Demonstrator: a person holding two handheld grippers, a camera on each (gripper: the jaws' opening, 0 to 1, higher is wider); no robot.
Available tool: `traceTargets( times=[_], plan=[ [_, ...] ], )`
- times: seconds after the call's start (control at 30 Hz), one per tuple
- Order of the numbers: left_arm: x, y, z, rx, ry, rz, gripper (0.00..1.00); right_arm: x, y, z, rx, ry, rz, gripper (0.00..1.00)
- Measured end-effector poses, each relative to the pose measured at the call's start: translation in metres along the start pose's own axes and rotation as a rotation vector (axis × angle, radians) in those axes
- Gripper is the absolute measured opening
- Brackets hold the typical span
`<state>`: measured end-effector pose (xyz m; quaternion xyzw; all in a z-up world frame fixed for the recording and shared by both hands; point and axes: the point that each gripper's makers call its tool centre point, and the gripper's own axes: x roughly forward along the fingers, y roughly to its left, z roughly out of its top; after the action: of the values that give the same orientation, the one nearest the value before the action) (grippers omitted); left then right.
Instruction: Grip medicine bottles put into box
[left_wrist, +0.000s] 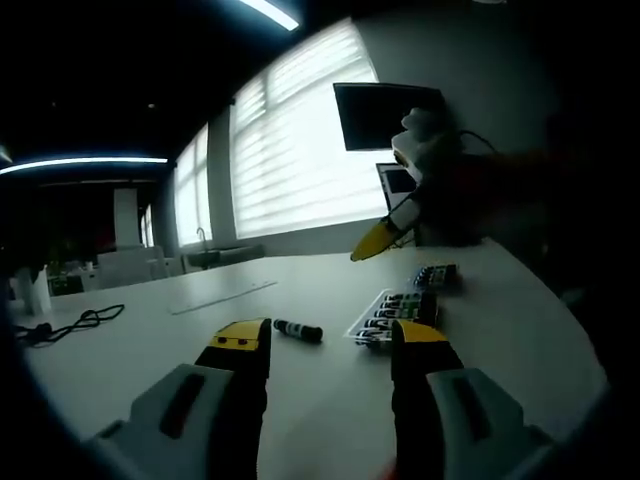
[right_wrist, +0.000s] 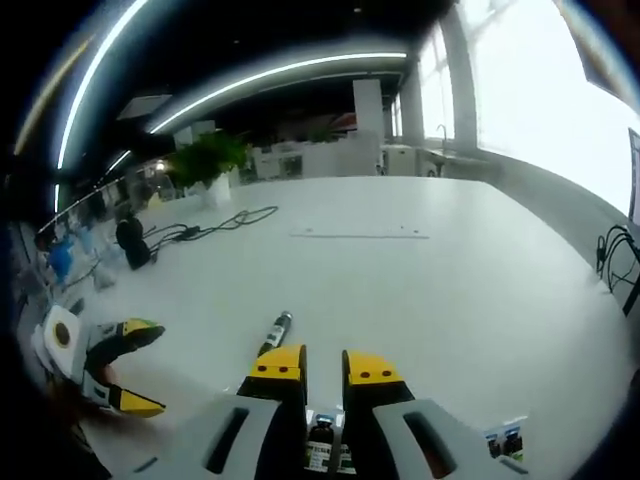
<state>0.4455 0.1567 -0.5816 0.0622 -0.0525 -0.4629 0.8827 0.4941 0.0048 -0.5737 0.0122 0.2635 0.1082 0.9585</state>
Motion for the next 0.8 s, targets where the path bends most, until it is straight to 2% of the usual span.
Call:
traceTargets(
  times=[0.43, 0.8],
  plan=[
    [0.000, 0.000, 0.001, -0.006, -0.006, -0.003, 0.41, 0.017, 0.022, 0.011, -0.008, 0.010, 0.059, 0.10],
    [0.000, 0.000, 0.003, -0.013, -0.014, -0.002, 0.41, 0.030, 0.032, 0.006, -0.037, 0.070, 0.078, 0.10]
  ],
)
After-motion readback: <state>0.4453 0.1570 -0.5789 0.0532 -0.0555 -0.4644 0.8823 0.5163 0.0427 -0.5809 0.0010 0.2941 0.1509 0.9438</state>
